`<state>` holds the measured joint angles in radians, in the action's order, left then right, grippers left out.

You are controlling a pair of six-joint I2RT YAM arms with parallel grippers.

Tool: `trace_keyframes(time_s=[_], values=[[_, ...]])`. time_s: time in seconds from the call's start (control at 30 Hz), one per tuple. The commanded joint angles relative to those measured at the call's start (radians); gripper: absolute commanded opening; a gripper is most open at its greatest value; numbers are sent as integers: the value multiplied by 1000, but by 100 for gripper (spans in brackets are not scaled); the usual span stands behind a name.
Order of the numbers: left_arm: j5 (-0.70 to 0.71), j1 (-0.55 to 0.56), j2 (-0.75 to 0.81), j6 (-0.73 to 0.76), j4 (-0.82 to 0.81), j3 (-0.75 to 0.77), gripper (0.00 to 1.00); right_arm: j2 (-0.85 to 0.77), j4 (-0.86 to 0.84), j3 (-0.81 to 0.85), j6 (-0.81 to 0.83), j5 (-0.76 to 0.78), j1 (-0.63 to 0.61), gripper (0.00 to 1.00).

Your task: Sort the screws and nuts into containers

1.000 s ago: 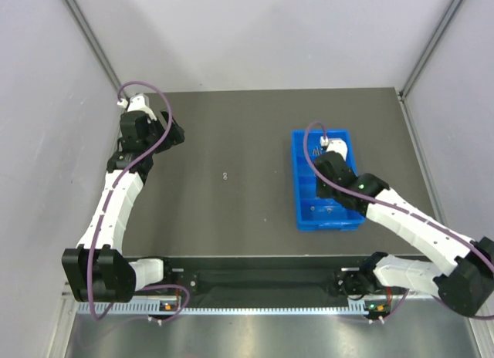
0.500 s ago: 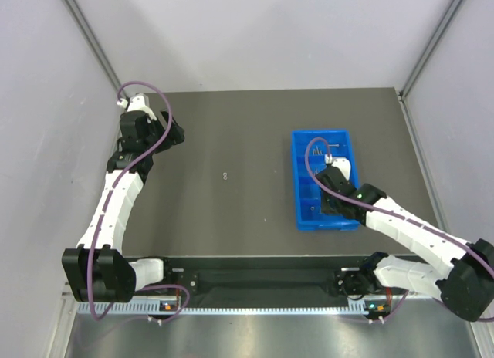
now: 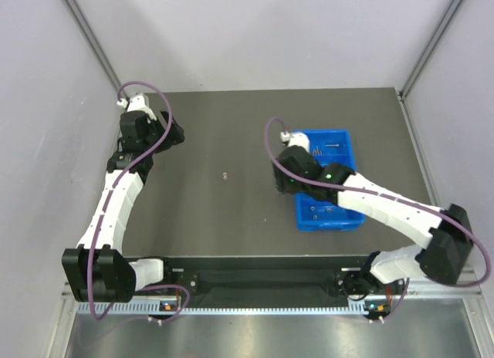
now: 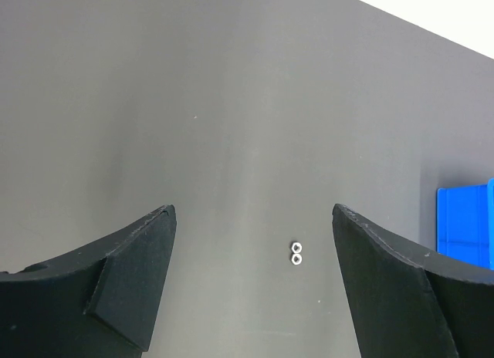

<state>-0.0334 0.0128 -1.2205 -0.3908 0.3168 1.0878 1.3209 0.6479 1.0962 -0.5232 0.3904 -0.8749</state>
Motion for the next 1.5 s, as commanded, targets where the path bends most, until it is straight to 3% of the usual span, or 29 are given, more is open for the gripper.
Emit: trace_keyframes(time_s=[0.0,0.23,0.53,0.93,1.47], values=[[3,-7,-2,6,-44,3,87,127,-171,125,54,-37,-81,65],[-3,-5,-5,6,-42,1,87,531,-240,408,74,-81,-136,64],[-11,-5,-8,4,-44,3,87,806,-264,669,66,-55,-142,61],[-17,-7,-4,3,-44,3,87,959,-271,760,74,-4,-127,57],[-16,-7,-7,1,-45,3,87,998,-271,761,74,-19,-102,50]])
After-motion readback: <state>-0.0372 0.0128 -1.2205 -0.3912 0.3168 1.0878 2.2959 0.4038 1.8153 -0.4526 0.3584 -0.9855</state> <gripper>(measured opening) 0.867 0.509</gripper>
